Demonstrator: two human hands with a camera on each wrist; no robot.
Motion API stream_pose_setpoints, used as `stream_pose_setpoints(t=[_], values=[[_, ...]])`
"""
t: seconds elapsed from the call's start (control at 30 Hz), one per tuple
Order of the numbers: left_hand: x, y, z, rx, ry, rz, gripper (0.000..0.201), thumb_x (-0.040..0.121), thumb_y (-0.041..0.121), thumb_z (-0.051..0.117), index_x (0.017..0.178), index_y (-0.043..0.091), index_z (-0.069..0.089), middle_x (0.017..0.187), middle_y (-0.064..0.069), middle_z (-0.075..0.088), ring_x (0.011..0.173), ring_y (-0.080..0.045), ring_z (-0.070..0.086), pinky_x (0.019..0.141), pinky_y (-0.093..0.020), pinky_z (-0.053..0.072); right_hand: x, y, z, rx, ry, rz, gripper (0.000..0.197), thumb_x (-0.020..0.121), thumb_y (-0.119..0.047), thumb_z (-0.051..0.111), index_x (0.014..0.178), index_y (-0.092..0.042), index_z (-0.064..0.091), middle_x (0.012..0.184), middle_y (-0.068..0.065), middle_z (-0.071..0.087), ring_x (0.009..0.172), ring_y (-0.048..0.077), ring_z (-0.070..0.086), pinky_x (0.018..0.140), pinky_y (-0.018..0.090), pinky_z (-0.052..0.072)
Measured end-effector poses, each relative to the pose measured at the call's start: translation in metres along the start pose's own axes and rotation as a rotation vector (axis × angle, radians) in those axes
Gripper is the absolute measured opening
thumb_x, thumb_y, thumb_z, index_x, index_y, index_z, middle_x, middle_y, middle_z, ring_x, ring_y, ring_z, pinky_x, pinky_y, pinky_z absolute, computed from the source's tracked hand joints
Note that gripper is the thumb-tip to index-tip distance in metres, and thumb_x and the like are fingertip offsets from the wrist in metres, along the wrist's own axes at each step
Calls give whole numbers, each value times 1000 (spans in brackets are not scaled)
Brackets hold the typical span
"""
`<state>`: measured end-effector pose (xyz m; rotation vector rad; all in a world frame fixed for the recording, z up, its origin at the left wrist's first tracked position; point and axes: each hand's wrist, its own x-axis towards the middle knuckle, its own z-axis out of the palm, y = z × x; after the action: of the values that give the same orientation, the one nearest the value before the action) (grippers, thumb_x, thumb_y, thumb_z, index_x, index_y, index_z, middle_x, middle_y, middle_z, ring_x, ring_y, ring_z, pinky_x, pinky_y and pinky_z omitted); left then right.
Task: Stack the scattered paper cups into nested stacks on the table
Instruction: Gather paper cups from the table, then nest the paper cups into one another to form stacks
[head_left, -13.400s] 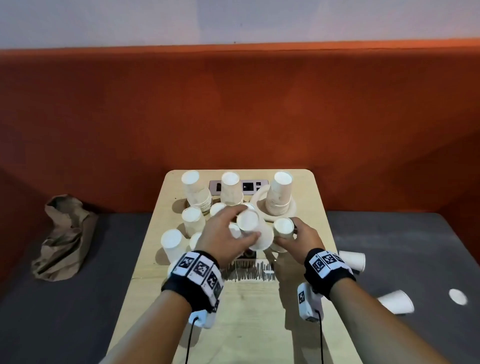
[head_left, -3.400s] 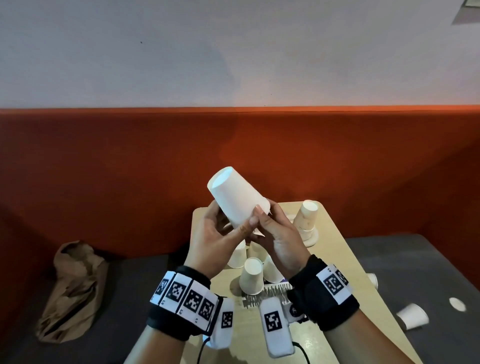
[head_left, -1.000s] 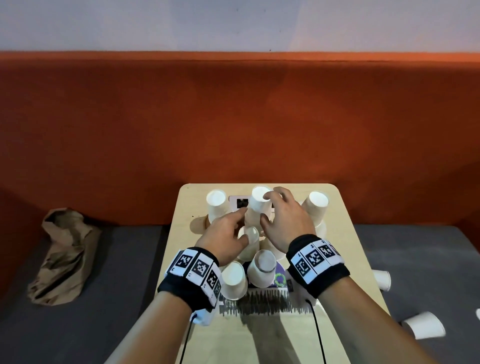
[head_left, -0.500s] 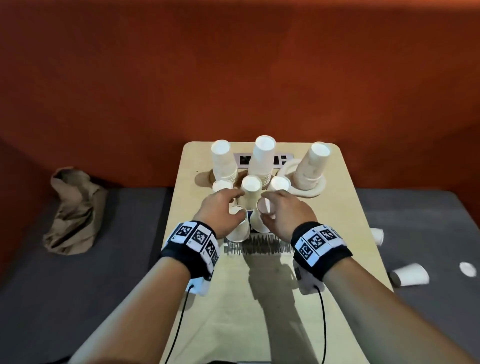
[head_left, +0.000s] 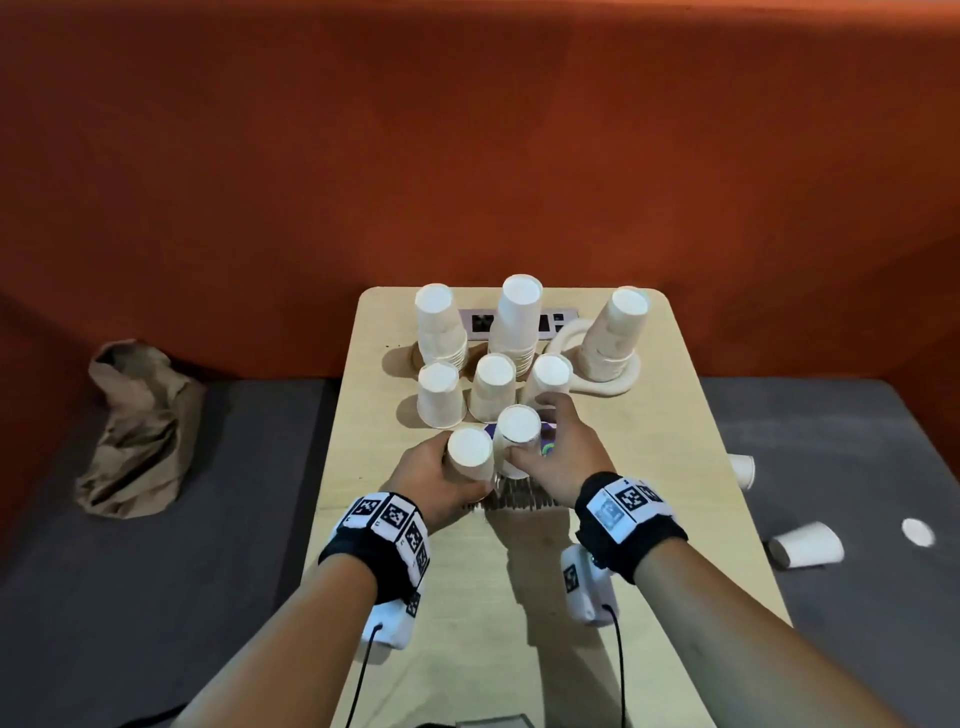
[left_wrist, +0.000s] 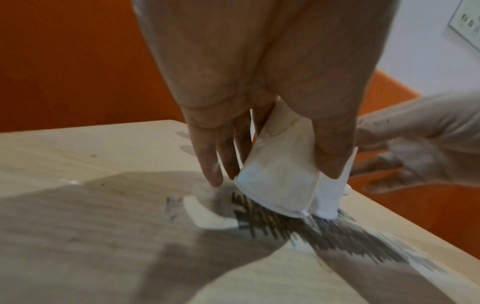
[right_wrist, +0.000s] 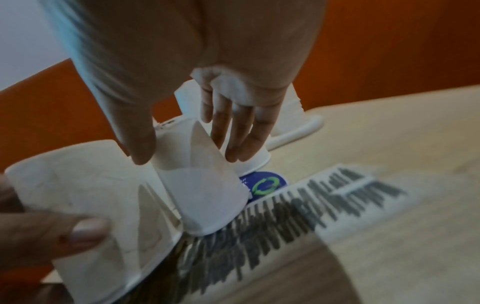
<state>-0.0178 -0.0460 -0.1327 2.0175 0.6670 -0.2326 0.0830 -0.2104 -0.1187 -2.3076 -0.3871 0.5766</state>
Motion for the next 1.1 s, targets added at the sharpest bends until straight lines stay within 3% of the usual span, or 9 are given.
stream_pose_setpoints(t=[0.17,0.3,0.43,0.57,0.63,0.7,0.77,0.9,1.1], values=[[1,12,-8,-4,-38,49,61,75,26,79,128,33,49,110,13,61,102,-9,57,77,-15,41,6,8,5,144,-7,32,58,74,-41,81,122,-31,49,115,-6,65,107,20,62,94,37,50],[1,19,-17,3,15,31,71,79,42,71,138,27,34,117,3,60,102,-17,59,87,-29,47,8,9,0,243,55,28,54,74,-44,81,118,-32,53,114,-11,64,107,14,60,94,34,50],[0,22,-27,-7,98,26,80,64,65,57,129,42,18,119,0,60,93,-25,67,87,-45,55,7,7,-8,369,91,0,46,82,-40,78,122,-31,58,116,-14,65,107,7,61,97,36,51],[-5,30,-41,12,121,83,77,69,66,67,130,42,26,115,5,60,97,-21,64,84,-42,55,4,0,-20,541,170,-17,47,93,-33,67,138,-27,54,130,-7,58,103,-3,57,85,16,49],[-6,37,-49,8,137,115,70,75,60,72,130,35,37,111,6,61,98,-17,62,76,-28,53,4,-1,-25,630,208,-7,46,93,-33,67,137,-27,52,132,-5,58,112,7,57,94,34,53],[-8,44,-56,8,168,159,65,75,57,74,127,31,46,106,9,61,95,-10,60,66,-17,45,4,-5,-30,717,249,28,39,91,-37,69,125,-31,53,125,-1,62,114,16,61,95,50,54],[-9,47,-61,10,186,194,64,75,55,75,127,28,52,104,12,61,91,-3,58,63,-12,41,4,-9,-37,801,302,57,32,92,-39,67,115,-27,49,118,6,64,108,21,64,89,51,57],[-11,49,-66,56,206,220,73,69,55,81,130,27,53,109,14,59,93,-4,57,67,-12,42,1,-19,-56,918,355,89,31,99,-36,57,118,-16,43,110,8,64,99,24,65,65,30,59],[-15,52,-65,116,165,238,97,57,57,87,139,29,44,107,10,59,93,-7,60,77,-22,49,-8,-32,-64,1091,317,93,30,99,-36,56,115,-14,43,108,11,66,88,27,70,66,34,62]])
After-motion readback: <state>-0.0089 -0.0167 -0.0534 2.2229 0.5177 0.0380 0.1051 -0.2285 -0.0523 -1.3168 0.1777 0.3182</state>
